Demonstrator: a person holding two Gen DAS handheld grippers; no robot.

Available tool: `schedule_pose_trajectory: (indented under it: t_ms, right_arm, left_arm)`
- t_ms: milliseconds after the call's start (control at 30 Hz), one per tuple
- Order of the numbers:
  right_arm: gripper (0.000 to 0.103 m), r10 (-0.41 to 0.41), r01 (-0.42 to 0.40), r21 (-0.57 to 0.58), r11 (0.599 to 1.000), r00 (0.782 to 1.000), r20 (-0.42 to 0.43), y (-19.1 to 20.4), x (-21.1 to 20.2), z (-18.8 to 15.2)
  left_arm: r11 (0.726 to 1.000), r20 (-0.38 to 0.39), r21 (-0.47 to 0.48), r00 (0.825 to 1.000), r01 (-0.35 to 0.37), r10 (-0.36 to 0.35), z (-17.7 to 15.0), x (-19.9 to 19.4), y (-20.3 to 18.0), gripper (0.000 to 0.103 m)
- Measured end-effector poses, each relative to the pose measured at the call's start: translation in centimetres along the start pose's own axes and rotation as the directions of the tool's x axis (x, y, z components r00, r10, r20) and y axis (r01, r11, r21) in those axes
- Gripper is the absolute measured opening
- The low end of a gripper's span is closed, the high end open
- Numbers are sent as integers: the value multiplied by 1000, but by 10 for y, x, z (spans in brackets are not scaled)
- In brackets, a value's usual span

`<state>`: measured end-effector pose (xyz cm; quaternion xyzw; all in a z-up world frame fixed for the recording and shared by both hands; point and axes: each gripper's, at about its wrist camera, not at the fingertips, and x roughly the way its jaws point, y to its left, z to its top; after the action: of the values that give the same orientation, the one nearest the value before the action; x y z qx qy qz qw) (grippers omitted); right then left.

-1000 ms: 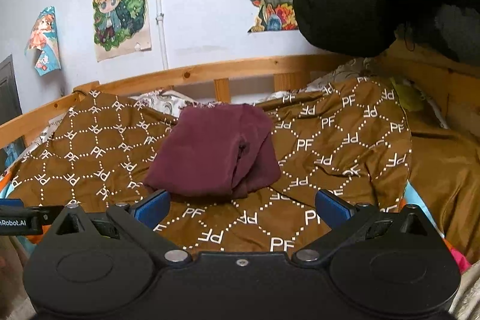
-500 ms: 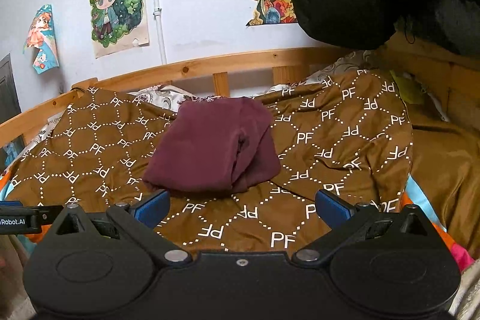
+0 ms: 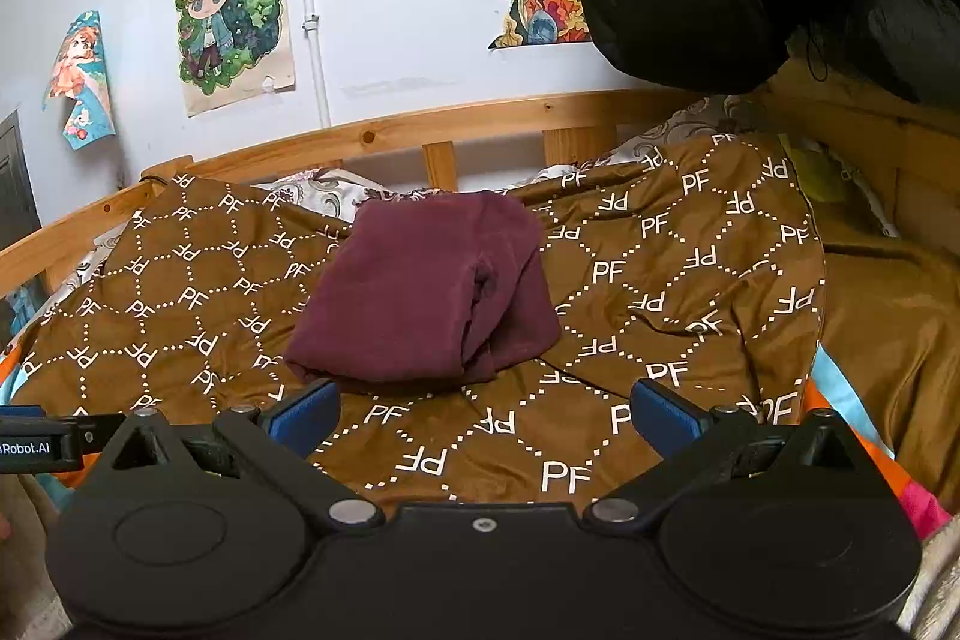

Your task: Fold small clothes

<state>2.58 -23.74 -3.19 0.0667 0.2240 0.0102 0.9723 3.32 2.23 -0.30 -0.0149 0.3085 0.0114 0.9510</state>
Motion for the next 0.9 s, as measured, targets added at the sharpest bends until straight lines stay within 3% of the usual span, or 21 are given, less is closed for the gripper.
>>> schedule_pose_trajectory:
  t_ms: [900]
  right_arm:
    - [103, 1, -1, 2, 1000, 1000, -4, 0, 0, 0]
  left_arm:
    - [1000, -6, 8, 1000, 4, -4, -2, 2, -1, 102]
